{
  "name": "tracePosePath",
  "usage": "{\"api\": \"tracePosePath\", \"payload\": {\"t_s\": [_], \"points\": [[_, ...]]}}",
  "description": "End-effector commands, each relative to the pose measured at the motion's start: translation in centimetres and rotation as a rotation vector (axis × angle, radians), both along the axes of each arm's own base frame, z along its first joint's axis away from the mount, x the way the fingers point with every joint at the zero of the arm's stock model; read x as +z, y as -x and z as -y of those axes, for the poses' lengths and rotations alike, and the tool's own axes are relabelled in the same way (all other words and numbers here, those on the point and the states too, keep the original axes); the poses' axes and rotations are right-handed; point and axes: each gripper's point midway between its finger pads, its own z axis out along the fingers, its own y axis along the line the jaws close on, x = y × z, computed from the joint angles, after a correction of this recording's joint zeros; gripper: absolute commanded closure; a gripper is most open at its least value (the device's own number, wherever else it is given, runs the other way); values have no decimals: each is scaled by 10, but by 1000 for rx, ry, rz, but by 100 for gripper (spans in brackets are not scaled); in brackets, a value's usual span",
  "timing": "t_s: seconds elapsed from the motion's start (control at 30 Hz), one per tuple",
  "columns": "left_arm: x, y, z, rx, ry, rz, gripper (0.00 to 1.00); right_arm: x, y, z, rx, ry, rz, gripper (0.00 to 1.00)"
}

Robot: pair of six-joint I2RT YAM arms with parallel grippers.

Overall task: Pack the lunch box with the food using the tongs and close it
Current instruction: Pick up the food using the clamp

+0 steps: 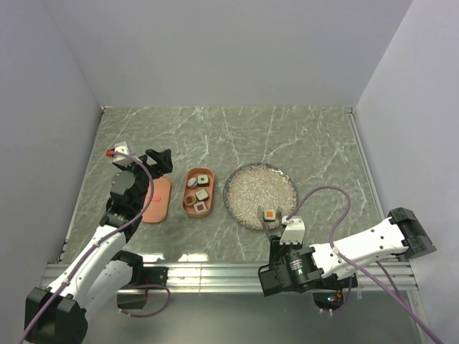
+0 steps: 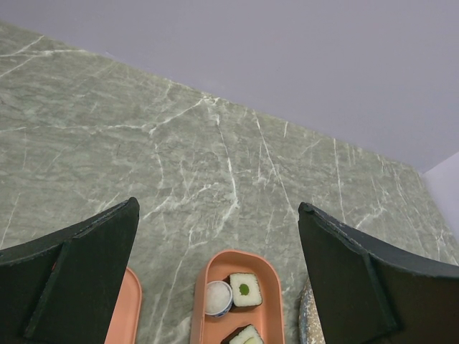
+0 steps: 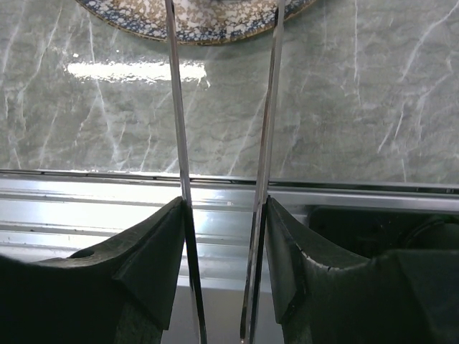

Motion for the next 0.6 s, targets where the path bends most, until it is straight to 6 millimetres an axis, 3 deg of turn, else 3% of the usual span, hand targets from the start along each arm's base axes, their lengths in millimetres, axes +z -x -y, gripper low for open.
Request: {"api": "tracePosePath", "payload": {"t_s": [0.0, 0.23, 0.37, 0.57], "points": [[14, 1, 3, -21, 17, 47, 1, 2, -2, 4, -28, -6, 30, 47], [15, 2, 2, -19, 20, 50, 1, 5, -3, -1, -14, -23, 37, 67], [16, 3, 2, -21, 23, 53, 0, 12, -5, -2, -4, -12, 56, 69], [14, 2, 2, -21, 21, 48, 1, 42, -24, -15, 35, -31, 134, 69]]}}
